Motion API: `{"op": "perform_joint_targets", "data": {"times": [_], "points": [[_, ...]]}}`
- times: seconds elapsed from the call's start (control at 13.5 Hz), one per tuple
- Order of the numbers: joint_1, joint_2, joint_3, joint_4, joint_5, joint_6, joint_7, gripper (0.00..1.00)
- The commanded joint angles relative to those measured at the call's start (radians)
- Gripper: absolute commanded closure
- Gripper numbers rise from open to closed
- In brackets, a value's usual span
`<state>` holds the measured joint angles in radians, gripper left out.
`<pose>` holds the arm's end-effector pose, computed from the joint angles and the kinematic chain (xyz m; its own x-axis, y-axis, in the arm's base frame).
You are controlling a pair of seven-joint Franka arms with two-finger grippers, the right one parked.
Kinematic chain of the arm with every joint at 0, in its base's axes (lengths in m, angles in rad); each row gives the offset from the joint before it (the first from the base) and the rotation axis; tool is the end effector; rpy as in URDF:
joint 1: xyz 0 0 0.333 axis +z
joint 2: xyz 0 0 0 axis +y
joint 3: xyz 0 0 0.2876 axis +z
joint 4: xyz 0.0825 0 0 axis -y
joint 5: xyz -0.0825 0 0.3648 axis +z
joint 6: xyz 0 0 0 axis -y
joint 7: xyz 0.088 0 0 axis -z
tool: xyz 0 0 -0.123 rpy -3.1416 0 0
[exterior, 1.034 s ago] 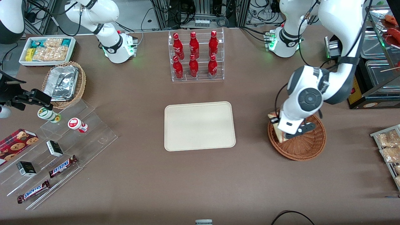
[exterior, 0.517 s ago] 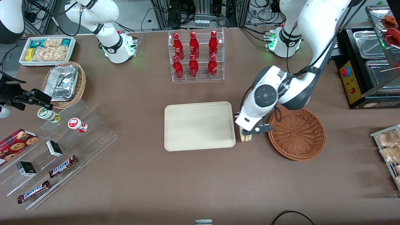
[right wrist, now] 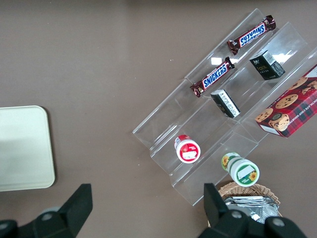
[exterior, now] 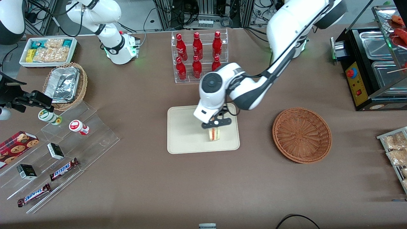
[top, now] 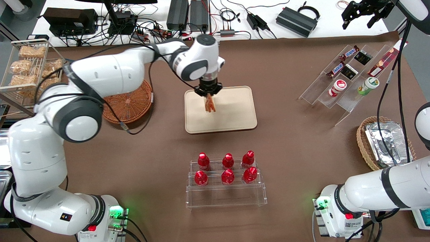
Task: Place sandwich from basket to tray
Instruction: 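Lower the sandwich onto the beige tray and open the left gripper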
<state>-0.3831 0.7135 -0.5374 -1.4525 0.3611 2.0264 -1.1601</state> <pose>0.4732 -0.4847 0.2746 0.9838 0.1758 -0.0358 0.1751 -0.9843 -0.0202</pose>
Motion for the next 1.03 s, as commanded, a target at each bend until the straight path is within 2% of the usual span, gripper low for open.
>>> {"op": "perform_joint_targets", "data": {"times": [0.0,0.96], "points": [[-0.054,0.113,0.004,0.133,0.079,-0.026,-0.078,1.00],[-0.071,0.182,-0.004,0.165,0.076,-0.048,-0.108,1.00]]}}
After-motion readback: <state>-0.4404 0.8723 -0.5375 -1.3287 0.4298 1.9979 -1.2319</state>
